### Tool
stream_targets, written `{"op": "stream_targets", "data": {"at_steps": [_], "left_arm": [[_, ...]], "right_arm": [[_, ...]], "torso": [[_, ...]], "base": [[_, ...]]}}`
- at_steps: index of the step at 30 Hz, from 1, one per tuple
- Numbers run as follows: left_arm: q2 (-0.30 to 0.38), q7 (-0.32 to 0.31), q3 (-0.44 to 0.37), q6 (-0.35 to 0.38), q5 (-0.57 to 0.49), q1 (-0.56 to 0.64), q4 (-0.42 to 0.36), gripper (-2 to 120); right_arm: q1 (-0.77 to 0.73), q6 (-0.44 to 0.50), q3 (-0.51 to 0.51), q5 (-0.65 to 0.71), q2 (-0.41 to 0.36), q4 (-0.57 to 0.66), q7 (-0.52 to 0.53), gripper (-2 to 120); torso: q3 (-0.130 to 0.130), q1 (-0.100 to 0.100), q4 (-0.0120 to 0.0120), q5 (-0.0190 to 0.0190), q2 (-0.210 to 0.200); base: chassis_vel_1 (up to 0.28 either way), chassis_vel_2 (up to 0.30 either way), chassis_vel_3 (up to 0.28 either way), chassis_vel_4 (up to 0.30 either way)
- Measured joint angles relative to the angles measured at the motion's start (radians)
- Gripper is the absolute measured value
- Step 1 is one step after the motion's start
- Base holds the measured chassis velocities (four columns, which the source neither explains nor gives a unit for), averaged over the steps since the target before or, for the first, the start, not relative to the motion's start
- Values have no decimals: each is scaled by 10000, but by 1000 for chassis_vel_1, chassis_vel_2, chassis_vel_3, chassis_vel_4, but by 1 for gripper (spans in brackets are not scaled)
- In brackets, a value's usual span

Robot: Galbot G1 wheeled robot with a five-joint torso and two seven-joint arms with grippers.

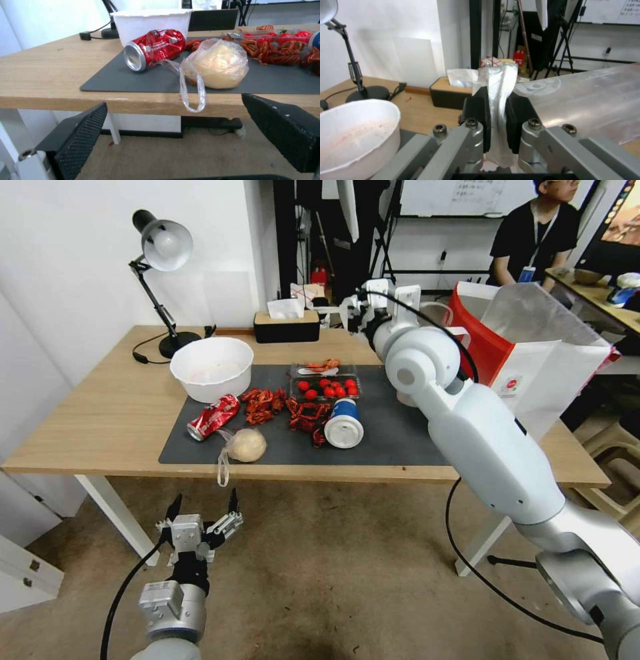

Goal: Pick up the trash from the table and place it into the takeout bag.

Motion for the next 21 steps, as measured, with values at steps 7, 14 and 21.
{"op": "stream_targets", "data": {"at_steps": [7,14,21], "left_arm": [[-9,-10,-25,-16,-17,3,-8,100],[45,-17,-51,-24,-48,3,-34,100],[35,-18,-2,-24,-48,-5,-47,100]], "right_arm": [[357,59,90,-198,-25,-78,70,7],[731,-75,453,-931,-309,-106,936,7],[810,-131,948,-495,-1021,115,2246,7]], "torso": [[0,0,1,0,0],[0,0,0,0,0],[0,-1,0,0,0]], "base": [[0,0,0,0],[0,0,0,0],[0,0,0,0]]}}
